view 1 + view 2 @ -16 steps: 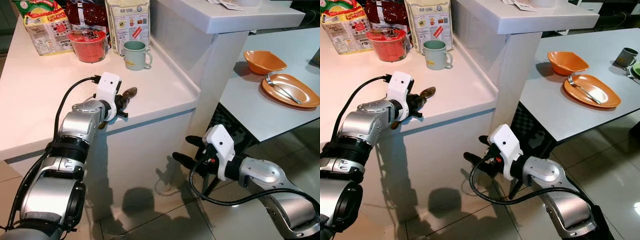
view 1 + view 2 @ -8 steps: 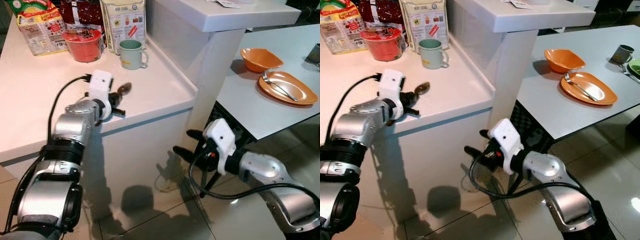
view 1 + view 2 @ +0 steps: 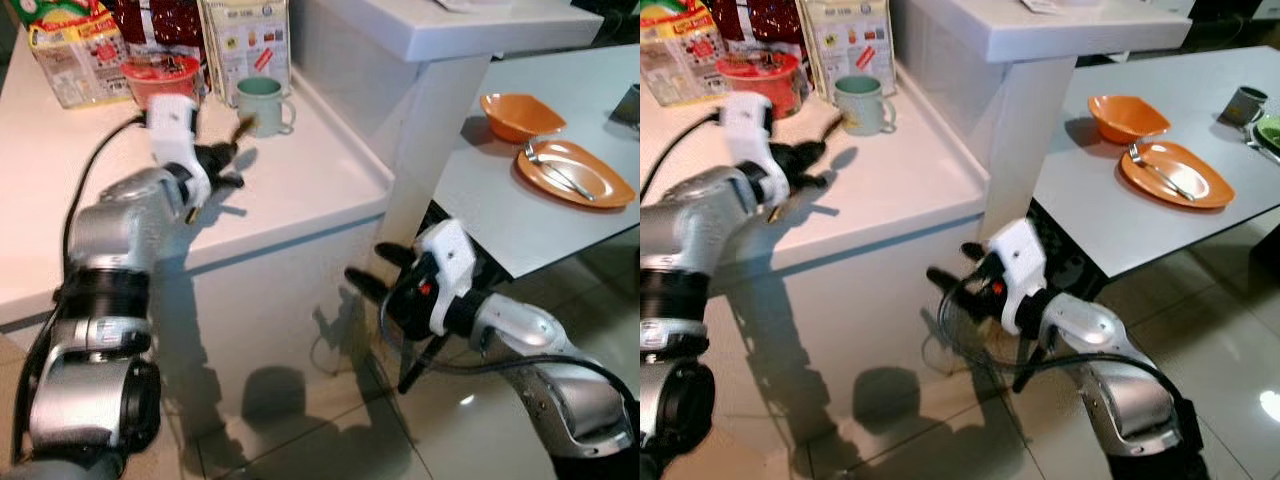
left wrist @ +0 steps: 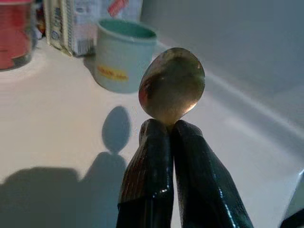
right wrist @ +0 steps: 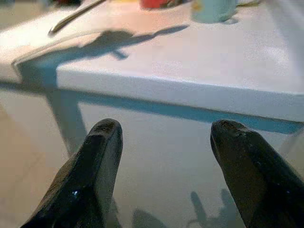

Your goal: Setting the table

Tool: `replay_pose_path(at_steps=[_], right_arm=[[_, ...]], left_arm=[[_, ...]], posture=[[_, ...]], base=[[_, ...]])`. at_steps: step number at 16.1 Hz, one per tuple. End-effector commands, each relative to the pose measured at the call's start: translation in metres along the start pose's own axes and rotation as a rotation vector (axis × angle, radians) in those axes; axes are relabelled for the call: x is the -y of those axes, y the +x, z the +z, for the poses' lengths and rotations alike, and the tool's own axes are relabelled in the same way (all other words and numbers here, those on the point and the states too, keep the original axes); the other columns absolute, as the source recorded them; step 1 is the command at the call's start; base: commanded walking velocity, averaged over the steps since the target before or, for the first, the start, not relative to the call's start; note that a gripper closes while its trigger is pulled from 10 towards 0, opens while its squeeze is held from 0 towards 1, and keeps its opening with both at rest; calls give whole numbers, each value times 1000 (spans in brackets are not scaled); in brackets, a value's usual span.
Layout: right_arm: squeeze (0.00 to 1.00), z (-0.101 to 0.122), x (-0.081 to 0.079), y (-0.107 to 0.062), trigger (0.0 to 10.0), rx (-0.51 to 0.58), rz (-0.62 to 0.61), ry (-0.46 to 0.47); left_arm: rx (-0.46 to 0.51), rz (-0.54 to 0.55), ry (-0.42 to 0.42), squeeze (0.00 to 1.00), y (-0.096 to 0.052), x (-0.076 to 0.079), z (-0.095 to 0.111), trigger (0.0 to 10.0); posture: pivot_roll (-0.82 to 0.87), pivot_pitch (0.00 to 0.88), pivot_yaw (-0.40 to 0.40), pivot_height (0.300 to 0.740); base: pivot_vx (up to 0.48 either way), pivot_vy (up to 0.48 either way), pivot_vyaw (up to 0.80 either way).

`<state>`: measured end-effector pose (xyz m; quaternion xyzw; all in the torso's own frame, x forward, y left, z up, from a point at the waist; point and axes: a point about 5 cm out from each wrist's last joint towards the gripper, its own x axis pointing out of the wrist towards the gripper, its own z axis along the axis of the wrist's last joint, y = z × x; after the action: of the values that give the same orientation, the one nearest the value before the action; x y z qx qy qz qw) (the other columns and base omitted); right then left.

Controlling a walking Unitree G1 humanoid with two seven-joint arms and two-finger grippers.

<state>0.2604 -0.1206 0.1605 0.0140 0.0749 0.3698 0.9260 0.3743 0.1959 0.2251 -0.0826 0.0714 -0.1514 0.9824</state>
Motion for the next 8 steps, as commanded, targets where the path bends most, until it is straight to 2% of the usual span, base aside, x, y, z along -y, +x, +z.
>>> replay_pose_path(at_steps=[1,2,3,4,5,6,7,8], right_arm=[[0,11,8,-4,10000,68,-83,50],[0,14,9,-4,10000,90,-100,65],[0,17,8,-3,10000,114,-113,66],[0,18,8,-2,10000,124,-121,63],[0,20,8,-1,10000,146,-153,70],[0,22,9,-1,10000,162,-170,73],[0,24,10,-1,10000,173,-190,78],[0,25,11,-2,10000,180,-217,81]], left_arm=[[64,-32,-67,0,-8,13,8,0],[98,-50,-89,0,-12,21,11,0],[172,-82,-46,0,-19,31,14,0],[203,-92,-30,0,-22,34,16,0],[300,-84,-33,0,-30,40,15,0],[310,-68,-22,0,-34,41,10,9176],[313,-66,8,0,-40,44,4,10000],[294,-74,49,0,-50,48,-6,10000]], posture=[[54,0,-33,740],[54,0,-33,740],[58,0,-31,740],[56,0,-28,740],[54,0,-24,740],[54,0,-28,740],[50,0,-37,740],[41,0,-39,740]], base=[[0,0,0],[0,0,0],[0,0,0],[0,0,0],[0,0,0],[0,0,0],[0,0,0],[0,0,0]])
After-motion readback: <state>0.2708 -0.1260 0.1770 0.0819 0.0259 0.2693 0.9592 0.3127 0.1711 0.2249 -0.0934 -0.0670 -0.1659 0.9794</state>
